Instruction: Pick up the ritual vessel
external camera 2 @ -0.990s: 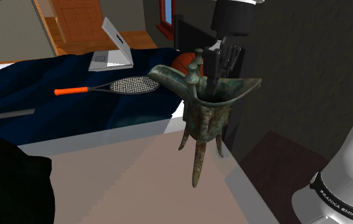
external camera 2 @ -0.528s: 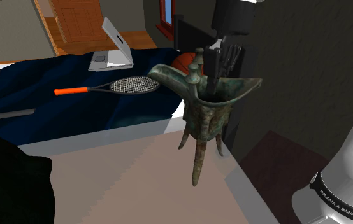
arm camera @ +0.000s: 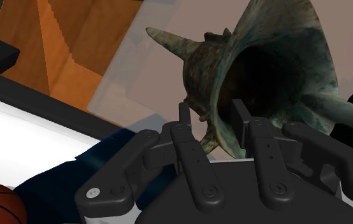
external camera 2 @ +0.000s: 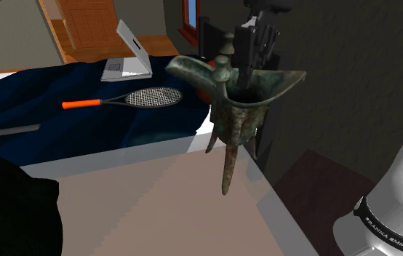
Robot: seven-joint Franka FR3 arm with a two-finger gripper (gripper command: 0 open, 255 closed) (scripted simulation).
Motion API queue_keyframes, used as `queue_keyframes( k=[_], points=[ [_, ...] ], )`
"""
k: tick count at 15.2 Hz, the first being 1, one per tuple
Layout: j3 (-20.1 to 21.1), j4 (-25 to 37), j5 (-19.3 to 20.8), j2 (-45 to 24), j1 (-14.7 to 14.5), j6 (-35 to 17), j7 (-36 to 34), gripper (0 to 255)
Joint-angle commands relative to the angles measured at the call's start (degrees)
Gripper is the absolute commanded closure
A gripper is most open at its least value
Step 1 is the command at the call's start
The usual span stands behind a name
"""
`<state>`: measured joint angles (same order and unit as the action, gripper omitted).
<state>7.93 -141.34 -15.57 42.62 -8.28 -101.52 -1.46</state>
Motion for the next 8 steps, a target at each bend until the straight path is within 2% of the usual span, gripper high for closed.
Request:
queue_keyframes(
  k=[1, 8],
  points=[
    [-0.2, 1.4, 0.2, 0.0, 0.0, 1.4, -0.2, 255],
    [-0.6, 5.7, 0.6, -0.5, 0.2, 5.0, -0.9, 255]
  ],
)
